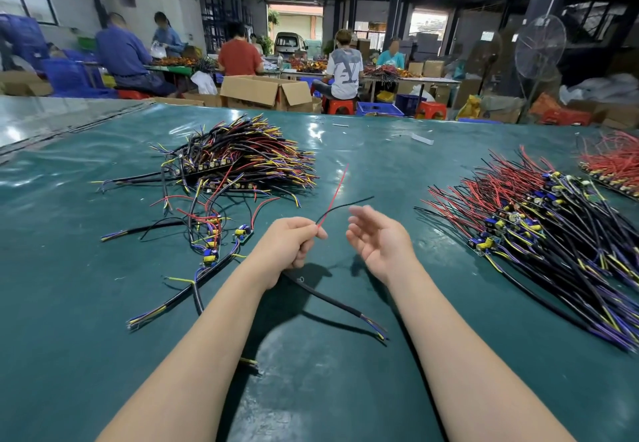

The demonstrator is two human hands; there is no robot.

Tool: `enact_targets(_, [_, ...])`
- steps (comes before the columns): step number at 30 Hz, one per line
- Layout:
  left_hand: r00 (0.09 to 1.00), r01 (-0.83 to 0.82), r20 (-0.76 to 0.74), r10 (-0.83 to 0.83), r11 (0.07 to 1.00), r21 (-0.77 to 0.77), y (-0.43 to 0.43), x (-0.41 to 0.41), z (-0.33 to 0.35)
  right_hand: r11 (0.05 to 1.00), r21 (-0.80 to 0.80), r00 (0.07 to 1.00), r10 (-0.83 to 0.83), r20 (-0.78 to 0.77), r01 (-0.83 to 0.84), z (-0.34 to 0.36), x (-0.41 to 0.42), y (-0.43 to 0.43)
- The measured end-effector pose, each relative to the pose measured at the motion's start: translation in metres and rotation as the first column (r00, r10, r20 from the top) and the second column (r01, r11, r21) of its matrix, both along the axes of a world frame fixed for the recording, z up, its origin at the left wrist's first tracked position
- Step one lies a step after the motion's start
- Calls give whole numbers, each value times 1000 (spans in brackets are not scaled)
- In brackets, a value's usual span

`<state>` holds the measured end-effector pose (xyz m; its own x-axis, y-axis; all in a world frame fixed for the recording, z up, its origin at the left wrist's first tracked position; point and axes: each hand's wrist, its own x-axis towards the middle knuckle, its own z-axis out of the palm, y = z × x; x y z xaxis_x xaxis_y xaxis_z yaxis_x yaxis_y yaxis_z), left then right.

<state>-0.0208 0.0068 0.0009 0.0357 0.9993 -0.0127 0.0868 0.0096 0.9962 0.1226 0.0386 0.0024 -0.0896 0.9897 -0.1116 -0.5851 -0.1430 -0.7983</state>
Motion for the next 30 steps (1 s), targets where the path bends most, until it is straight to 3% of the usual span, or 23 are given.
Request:
enact_targets(2, [1000,10,19,-10,1000,9,0,0,0,977,67,961,186,206,-203,-3,-6,-5])
enact_targets(4, [999,51,14,-51,999,5,-1,0,-1,938,132,904,260,339,-319,-6,-14,-9])
enact_targets(11, [986,168,27,-167,983,-69,1,2,-3,954,239,880,48,473,-181,-5,-15,-10])
enact_targets(14, [987,127,-93,-130,991,-34,1,2,-5,950,287,828,-57,558,-127,-5,-17,-12])
enact_targets(17, [978,74,-194,-70,997,14,2,3,-6,949,291,840,-58,540,-121,-4,-16,-12])
enact_targets(24, [988,-6,-156,11,1000,29,4,1,-6,945,277,906,45,421,-176,-5,-15,-9])
enact_targets(30, [968,-27,-250,31,999,19,6,-4,-9,924,309,895,70,441,-225,-3,-10,-7])
